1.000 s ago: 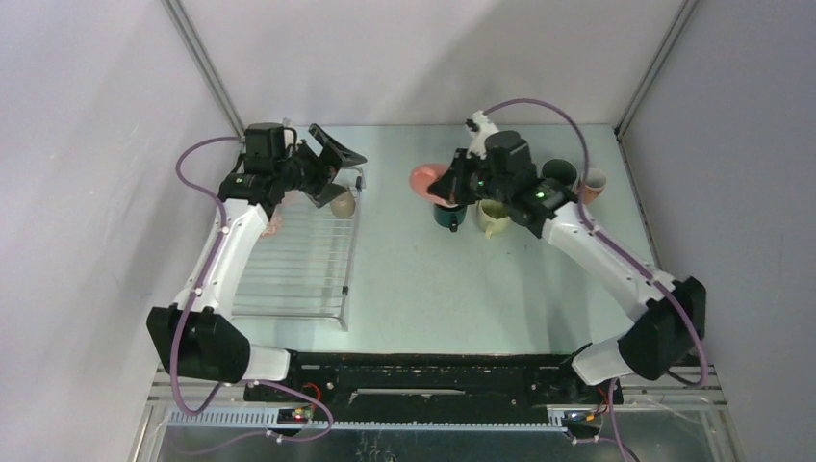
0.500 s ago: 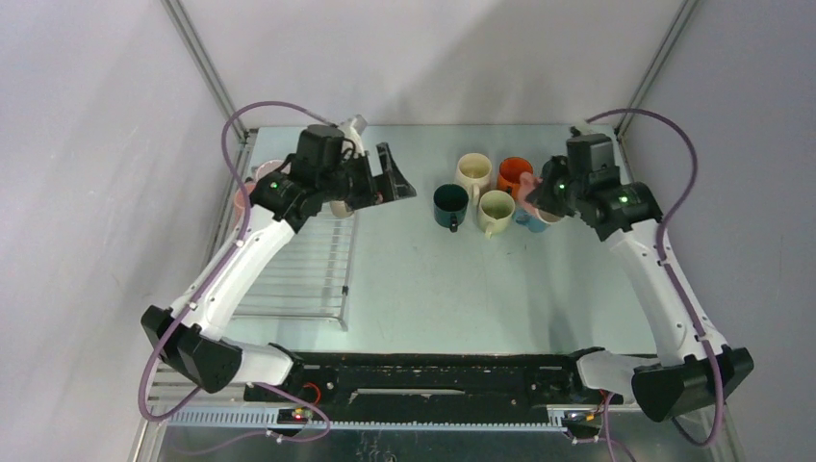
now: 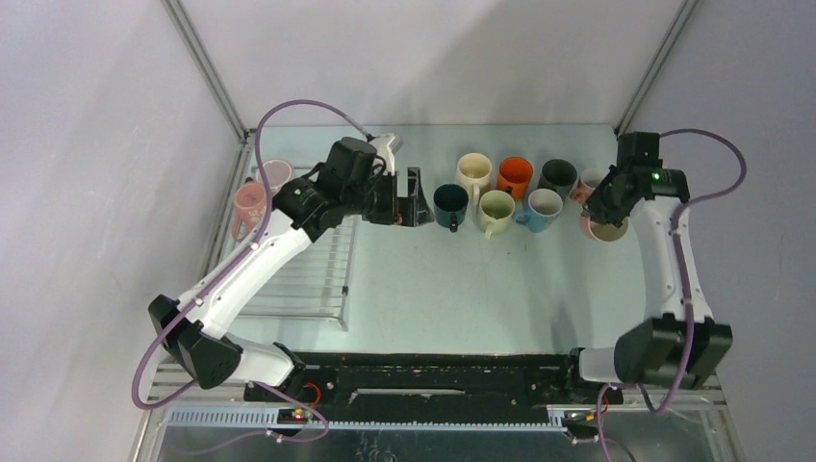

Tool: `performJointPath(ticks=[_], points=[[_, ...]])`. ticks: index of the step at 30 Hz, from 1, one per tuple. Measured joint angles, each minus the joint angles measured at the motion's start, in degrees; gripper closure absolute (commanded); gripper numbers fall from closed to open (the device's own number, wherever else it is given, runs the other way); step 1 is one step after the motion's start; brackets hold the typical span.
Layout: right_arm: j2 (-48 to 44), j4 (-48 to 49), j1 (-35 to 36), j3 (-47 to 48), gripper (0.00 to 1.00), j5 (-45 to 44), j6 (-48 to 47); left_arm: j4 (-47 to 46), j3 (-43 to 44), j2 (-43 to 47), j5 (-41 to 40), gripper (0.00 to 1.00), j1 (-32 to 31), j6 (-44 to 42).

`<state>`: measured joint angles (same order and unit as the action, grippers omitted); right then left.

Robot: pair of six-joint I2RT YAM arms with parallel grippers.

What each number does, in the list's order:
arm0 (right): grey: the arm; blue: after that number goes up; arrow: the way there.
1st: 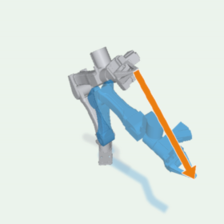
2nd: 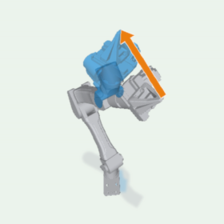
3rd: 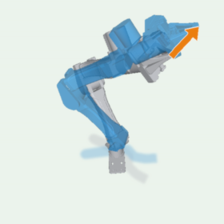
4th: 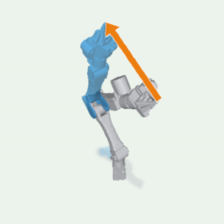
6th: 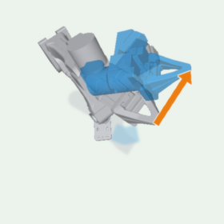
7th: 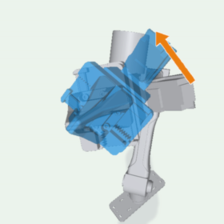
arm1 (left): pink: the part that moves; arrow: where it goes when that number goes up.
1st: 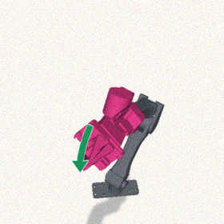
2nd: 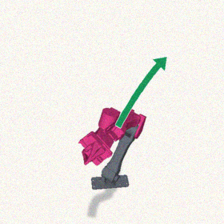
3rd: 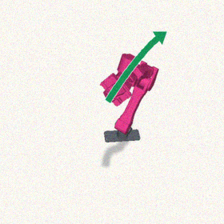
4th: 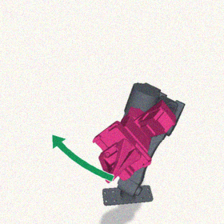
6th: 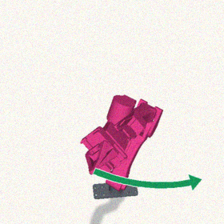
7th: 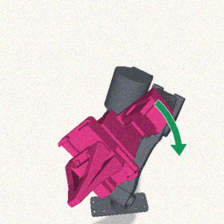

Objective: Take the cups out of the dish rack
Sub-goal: Place the cup at the center of the board.

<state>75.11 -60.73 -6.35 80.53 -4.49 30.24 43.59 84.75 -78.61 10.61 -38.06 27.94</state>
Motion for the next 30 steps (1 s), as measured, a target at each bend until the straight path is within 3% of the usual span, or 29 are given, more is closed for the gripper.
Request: performJointPath(ticks=[18,28,30], points=[[28.3,1.1,-3.0,9.6,1.0,0.5,-0.6,-1.1,-2.7,0.9,0.2,0.0,-0.2,-1.0],[36.9,-0.7,-3.2,16.0,1.0,-0.2,-0.9,-1.5,-5.2,2.0,0.9,0.0,-0.2,-1.0],[38.0,-1.3,-3.3,16.7,0.96,-0.5,-1.0,-1.5,-5.6,2.0,1.2,0.0,-0.2,-1.0]])
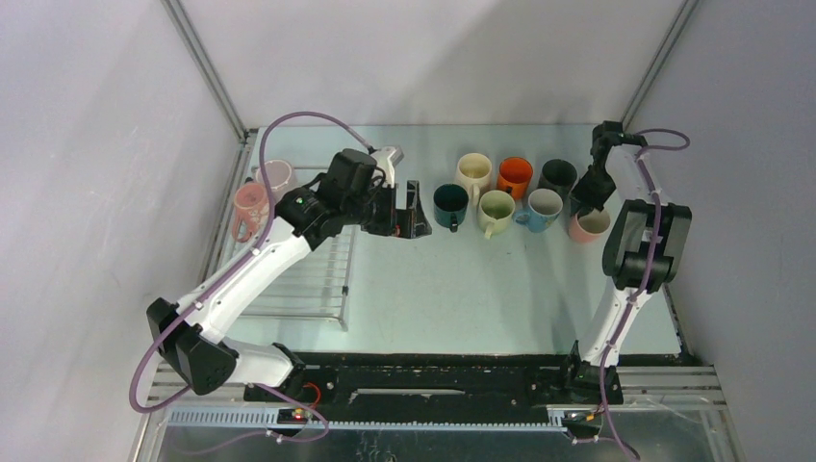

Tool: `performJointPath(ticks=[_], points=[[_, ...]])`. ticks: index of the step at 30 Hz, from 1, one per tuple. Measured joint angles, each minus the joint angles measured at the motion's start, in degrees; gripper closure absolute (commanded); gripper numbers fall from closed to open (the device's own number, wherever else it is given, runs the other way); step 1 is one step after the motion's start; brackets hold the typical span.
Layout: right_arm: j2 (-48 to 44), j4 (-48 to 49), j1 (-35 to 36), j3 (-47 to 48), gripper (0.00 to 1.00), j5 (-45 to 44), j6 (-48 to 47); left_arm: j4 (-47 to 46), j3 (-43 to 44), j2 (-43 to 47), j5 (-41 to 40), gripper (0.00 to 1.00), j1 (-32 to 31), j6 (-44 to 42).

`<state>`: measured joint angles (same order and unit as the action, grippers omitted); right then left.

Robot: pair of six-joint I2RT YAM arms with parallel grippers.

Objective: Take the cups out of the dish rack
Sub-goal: Place the cup at the center of the board, then move the cup to the dish rack.

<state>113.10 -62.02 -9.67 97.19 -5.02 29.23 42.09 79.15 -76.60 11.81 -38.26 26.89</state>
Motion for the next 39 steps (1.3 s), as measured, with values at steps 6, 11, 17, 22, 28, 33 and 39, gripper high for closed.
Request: performJointPath(ticks=[6,11,17,22,28,33,39], points=[[1.8,-1.1,-0.1,2.0,0.77,-0.7,-0.3,-0.1,-0.7,0.2,0.4,0.0,0.0,0.0],[2.0,-1.4,-0.1,2.9,0.66,-1.3,-0.6,-0.3,-0.7,0.2,0.4,0.0,0.0,0.0],[2.0,-1.7,0.1,4.0,0.55,-1.8,-0.7,-0.4,-0.7,0.2,0.6,0.0,0.0,0.0],[2.0,-2.3,0.4,5.3,0.5,-2.4,-0.7,-0.4,-0.7,0.2,0.6,0.0,0.0,0.0],[-0.6,-3.3,1.2,6.6,0.39,-3.6,-0.9,-0.2,-0.7,0.4,-0.1,0.0,0.0,0.0],[-9.2,-3.5,3.4,6.6,0.21,-4.7,-1.7,1.9,-0.6,1.9,-3.6,0.0,0.1,0.1],[-19.7,-2.6,12.5,6.6,0.0,-5.0,-3.2,5.1,-0.6,4.7,-11.3,0.0,3.7,1.9]])
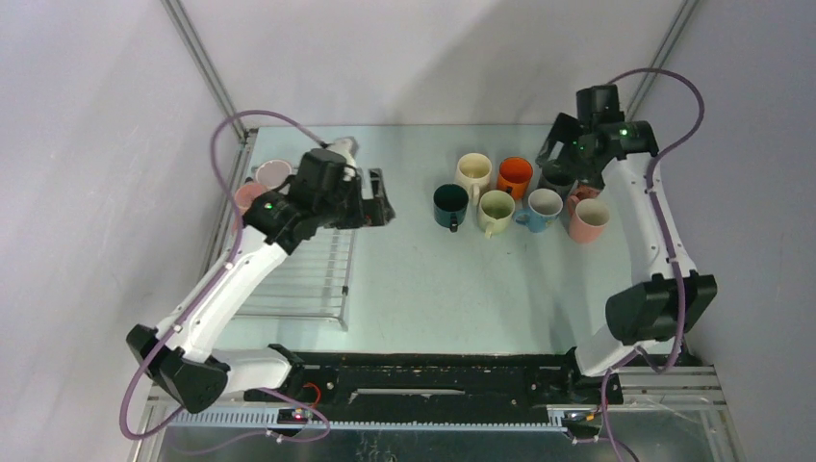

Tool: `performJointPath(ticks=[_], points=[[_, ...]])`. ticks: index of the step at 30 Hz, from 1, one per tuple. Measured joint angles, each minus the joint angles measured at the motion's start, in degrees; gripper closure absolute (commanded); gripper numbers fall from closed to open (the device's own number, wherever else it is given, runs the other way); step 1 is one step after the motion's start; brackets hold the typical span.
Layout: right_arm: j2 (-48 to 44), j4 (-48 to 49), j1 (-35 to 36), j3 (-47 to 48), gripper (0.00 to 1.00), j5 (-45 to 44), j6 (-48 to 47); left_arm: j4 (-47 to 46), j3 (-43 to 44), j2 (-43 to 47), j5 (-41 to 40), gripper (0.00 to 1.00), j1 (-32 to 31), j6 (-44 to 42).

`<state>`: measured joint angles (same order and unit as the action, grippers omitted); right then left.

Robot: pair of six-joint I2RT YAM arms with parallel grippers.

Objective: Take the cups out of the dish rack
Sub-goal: Move the cup to the dish rack.

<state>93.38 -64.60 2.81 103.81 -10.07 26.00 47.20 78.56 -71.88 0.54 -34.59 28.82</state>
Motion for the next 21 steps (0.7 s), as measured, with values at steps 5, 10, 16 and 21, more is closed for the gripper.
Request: performJointPath(ticks=[5,10,16,21], points=[[-5.5,4.8,9.9,-3.7,0.0,1.2,-0.9,2.3,0.0,3.9,-10.5,0.0,8.6,1.8],[-7.6,10.0,16.3,-10.8,0.0,4.7,-1.4,4.3,0.8,3.5,-17.9,0.0,17.0,2.8],[-6.4,13.9,21.4,-13.4,0.0,8.5,-1.9,5.3,0.8,1.2,-25.0,0.0,24.8,3.3],[-5.1,17.2,25.7,-13.5,0.0,11.4,-2.2,4.3,0.8,-0.8,-26.4,0.0,31.7,3.2]])
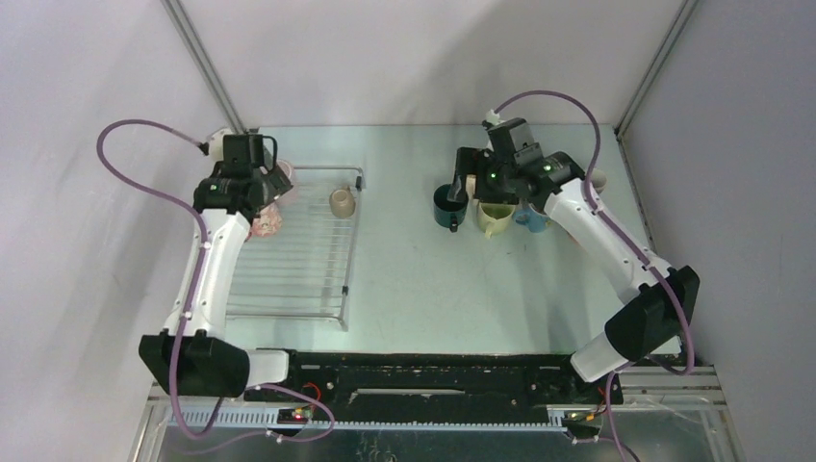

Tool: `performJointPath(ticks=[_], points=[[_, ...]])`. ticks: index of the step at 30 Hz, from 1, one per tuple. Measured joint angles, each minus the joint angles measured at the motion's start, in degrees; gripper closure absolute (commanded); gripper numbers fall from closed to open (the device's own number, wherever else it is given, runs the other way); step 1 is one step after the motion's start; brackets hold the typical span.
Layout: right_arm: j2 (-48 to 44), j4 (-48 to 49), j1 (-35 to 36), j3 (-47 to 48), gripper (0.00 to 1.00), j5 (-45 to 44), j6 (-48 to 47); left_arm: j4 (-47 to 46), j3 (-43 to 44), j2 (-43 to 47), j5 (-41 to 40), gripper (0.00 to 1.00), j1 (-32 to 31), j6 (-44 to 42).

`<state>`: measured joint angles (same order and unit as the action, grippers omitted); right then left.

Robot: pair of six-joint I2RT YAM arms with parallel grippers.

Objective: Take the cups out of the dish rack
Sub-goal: Move the cup to the dish rack.

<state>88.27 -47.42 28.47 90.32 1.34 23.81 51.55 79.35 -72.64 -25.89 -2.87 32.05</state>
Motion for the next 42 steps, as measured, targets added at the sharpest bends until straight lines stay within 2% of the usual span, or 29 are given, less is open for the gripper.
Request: performJointPath(ticks=[5,10,14,22,32,42], points=[[1.4,1.6,3.4,0.0,0.0,1.9,-0.2,-0.4,1.7,-5.8,0.0,0.0,3.9,-1.0],[2.5,2.1,5.8,0.0,0.0,2.4,-0.5,-0.9,12.5,-16.7,0.0,0.0,5.4,-5.2],[3.2,2.1,7.3,0.0,0.0,2.6,-0.9,-1.2,17.7,-21.9,-0.1,0.0,6.7,-6.2],[3.8,2.2,7.8,0.0,0.0,3.4,-1.7,2.1,18.3,-24.3,-0.1,0.0,10.6,-5.1],[3.6,3.0,7.8,-0.4,0.0,5.6,-2.6,5.5,18.7,-29.5,4.1,0.0,11.6,-5.9],[2.1,3.8,7.8,-1.8,0.0,7.0,-3.0,6.5,18.7,-30.9,6.2,0.0,12.5,-8.7]])
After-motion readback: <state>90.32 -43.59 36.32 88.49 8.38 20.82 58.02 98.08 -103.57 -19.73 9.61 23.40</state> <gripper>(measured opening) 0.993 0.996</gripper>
